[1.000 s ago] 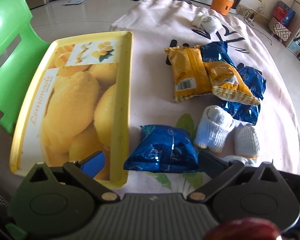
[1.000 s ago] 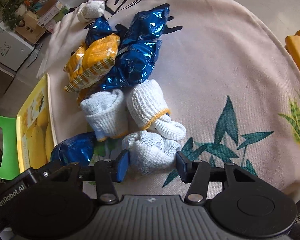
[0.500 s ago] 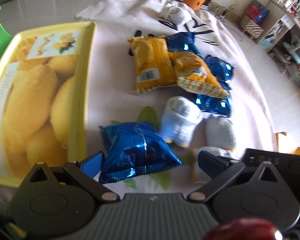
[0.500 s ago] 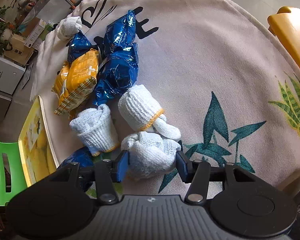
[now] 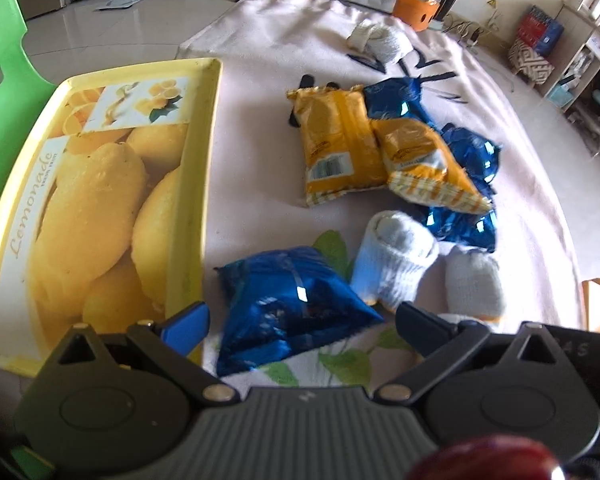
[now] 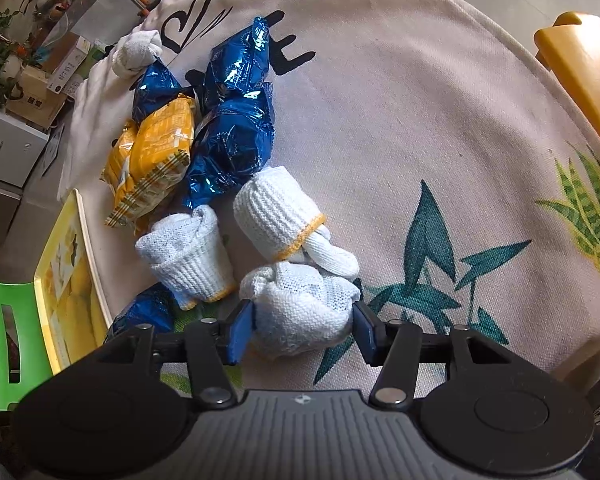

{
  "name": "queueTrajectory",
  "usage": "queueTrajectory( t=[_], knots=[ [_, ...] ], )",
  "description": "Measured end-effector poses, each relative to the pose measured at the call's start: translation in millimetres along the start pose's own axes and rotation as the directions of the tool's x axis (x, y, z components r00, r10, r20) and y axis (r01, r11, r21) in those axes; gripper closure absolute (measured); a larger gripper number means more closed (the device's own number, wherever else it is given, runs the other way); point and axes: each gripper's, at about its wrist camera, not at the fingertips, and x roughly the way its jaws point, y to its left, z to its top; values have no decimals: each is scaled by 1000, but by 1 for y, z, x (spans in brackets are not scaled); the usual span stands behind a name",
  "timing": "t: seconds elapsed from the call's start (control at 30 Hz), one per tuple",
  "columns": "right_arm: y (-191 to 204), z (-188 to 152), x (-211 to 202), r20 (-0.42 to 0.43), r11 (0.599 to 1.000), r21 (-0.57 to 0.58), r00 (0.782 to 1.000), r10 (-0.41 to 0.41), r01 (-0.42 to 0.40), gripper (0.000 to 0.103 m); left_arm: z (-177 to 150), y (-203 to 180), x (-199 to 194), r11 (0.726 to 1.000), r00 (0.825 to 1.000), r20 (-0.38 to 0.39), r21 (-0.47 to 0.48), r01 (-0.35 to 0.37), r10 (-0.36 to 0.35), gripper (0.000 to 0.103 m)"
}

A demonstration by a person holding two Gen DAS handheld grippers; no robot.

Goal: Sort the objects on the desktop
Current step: 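Grasp the blue foil bag with the left gripper while the right gripper holds the sock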

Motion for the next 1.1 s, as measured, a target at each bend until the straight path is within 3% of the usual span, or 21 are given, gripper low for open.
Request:
queueTrajectory(
  t=[0.07,0.23,0.47,0.9,1.1],
  knots=[
    [0,0,1,-2,1000,3,1000,1,-1,50,1,-2,-4,1000,1000,14,4,28,-28,1],
    [2,-1,2,-1,1000,-9,1000,-5,5,50,6,3,-5,999,999,33,-44,-1,2,1],
    [3,-1,2,0,1000,-15,1000,-9,9,50,9,9,15,994,997,-31,-74,-75,73,1],
    [5,-2,4,0,1000,-21,1000,-13,13,49,2,2,30,997,995,-77,-39,-66,63,1],
    [5,-2,3,0,1000,-20,1000,-12,12,48,-3,9,40,995,992,-124,-87,-47,36,1]
  ],
)
